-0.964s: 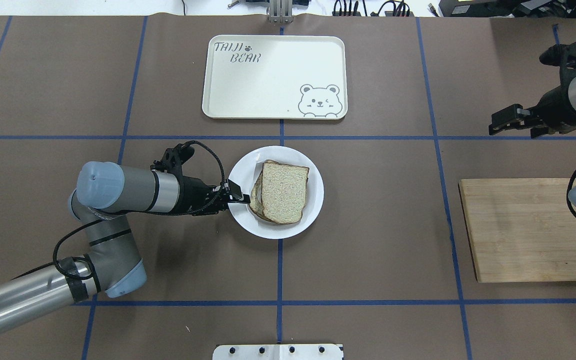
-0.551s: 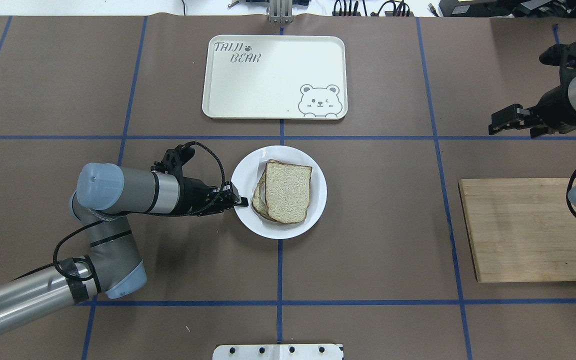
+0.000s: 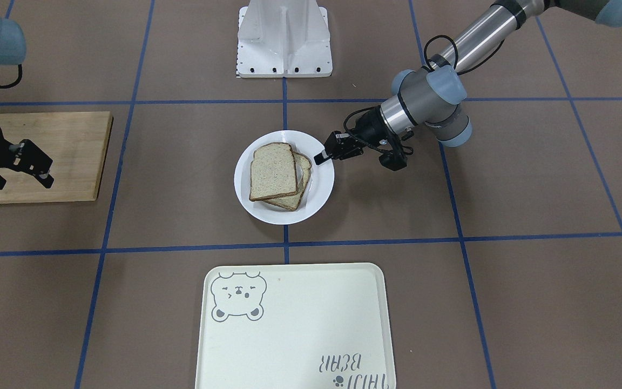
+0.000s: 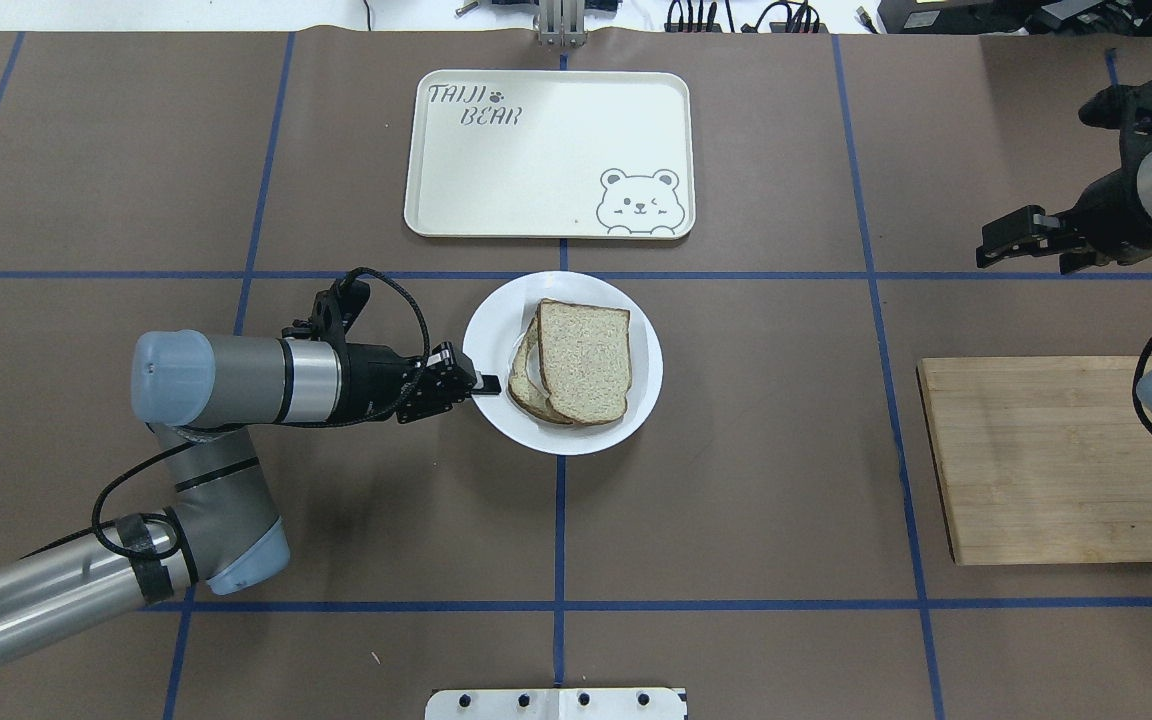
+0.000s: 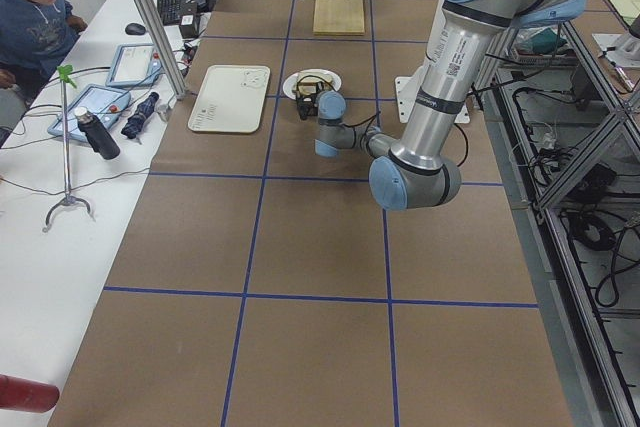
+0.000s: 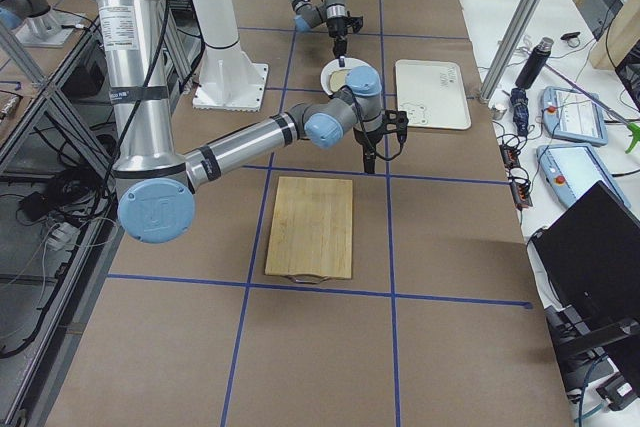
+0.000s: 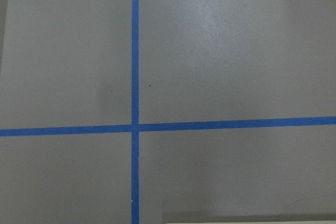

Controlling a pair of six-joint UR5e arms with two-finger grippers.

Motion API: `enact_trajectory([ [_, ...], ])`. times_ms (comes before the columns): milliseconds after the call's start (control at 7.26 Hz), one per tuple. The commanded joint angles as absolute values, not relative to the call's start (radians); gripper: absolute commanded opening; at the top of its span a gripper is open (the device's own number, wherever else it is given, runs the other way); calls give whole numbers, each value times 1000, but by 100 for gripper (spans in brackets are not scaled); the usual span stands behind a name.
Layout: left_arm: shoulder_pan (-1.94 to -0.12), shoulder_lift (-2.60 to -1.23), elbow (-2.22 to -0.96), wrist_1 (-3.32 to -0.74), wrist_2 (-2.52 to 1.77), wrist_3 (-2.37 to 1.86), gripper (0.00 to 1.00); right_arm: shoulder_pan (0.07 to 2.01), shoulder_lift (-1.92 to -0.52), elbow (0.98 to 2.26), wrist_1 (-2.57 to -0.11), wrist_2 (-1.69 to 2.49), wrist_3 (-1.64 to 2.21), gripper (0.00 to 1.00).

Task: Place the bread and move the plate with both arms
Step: 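Slide the plate with the left gripper onto the bear tray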

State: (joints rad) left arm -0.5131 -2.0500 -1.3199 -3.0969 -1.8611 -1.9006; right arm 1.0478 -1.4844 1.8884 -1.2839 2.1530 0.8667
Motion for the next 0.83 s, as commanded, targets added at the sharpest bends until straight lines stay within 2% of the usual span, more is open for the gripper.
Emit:
enact_trajectory([
  [0, -517, -2055, -1321, -3166, -1762, -1980, 0, 1057, -1483, 1891, -1284, 2161, 865, 100],
  [276, -555, -2065, -1318, -3163, -1682, -2015, 0, 1061, -1483, 1890, -1284, 2161, 865, 100],
  [689, -572, -2187, -1140, -3130, -1535, -2077, 0, 1068, -1496, 1893, -1282, 2178, 865, 100],
])
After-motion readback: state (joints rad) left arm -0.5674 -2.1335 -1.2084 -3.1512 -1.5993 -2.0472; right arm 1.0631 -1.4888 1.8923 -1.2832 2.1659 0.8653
